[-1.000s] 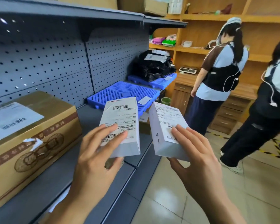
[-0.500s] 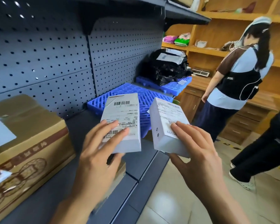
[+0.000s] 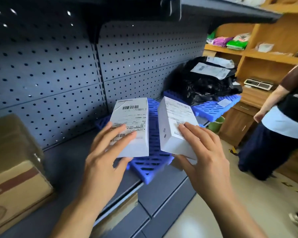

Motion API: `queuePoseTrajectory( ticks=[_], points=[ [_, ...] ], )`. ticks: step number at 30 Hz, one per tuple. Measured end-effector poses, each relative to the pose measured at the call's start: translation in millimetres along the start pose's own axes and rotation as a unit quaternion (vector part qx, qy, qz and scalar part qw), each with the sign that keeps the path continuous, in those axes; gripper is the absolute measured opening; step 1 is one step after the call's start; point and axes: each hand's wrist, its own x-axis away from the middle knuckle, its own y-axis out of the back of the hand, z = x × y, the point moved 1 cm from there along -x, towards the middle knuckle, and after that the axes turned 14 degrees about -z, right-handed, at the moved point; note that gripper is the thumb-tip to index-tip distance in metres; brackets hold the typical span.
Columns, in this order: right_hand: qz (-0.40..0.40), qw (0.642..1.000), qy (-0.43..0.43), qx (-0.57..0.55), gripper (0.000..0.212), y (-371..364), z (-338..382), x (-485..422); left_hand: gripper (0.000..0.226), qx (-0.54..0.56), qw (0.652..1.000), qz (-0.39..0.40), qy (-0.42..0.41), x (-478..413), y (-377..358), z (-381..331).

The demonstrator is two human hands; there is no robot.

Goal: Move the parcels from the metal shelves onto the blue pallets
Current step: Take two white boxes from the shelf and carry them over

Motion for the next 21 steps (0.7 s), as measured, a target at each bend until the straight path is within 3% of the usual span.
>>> queuePoseTrajectory(
  ticks=[11,21],
  points=[
    [0.056,0.998,0.027,-0.026,0.082,-67,-55,-54,0.075,-0.064,0.994,0.091,0.012,-48,-43,39],
    [0.141,0.988,0.048,-0.031,0.083,-103,-67,-79,0.074,-0.094,0.989,0.112,0.025,-52,-61,53]
  ],
)
